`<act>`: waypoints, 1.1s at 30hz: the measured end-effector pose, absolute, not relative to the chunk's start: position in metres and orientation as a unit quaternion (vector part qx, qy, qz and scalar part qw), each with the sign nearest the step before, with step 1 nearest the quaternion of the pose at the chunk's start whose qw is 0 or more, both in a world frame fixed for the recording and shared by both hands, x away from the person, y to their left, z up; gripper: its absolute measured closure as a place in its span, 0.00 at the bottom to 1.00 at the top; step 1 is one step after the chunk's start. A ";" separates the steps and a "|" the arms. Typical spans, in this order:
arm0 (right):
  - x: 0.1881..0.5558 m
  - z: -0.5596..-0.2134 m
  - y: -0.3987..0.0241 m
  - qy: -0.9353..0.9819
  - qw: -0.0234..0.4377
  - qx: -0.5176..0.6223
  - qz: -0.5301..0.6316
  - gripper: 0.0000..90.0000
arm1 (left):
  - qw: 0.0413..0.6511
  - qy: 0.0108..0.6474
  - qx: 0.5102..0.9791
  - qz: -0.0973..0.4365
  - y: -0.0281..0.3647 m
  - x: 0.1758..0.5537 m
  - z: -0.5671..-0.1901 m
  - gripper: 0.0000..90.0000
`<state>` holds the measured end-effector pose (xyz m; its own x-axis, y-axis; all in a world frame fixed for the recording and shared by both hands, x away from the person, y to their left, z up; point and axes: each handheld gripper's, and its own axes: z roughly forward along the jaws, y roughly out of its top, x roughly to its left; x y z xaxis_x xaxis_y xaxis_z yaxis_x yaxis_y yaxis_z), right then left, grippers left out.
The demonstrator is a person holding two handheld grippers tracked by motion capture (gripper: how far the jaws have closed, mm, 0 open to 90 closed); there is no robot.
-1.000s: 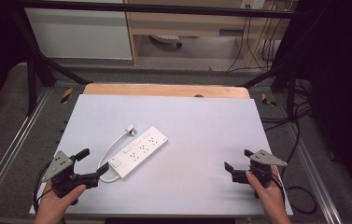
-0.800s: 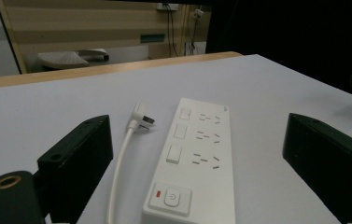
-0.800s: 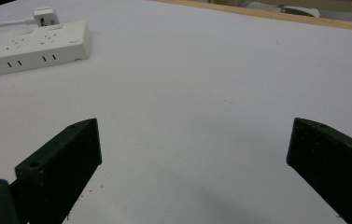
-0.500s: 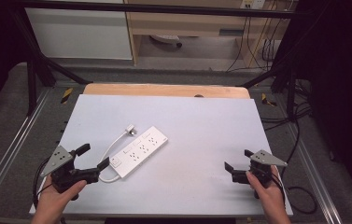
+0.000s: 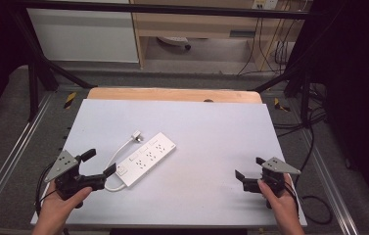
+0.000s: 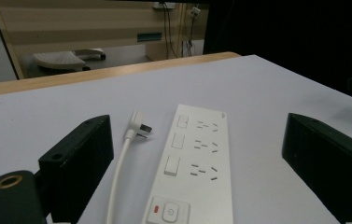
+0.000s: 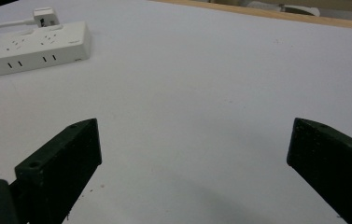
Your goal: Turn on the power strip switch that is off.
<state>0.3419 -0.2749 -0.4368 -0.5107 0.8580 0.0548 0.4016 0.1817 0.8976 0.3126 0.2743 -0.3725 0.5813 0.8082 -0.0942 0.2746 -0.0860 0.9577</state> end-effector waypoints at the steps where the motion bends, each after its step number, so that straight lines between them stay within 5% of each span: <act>1: 0.342 -0.437 -0.275 0.729 0.241 0.433 0.472 0.04 | 0.553 0.389 0.696 0.241 0.274 0.313 -0.372 0.10; 33: 0.342 -0.437 -0.275 0.731 0.239 0.434 0.470 0.04 | 0.548 0.383 0.705 0.238 0.266 0.334 -0.368 0.17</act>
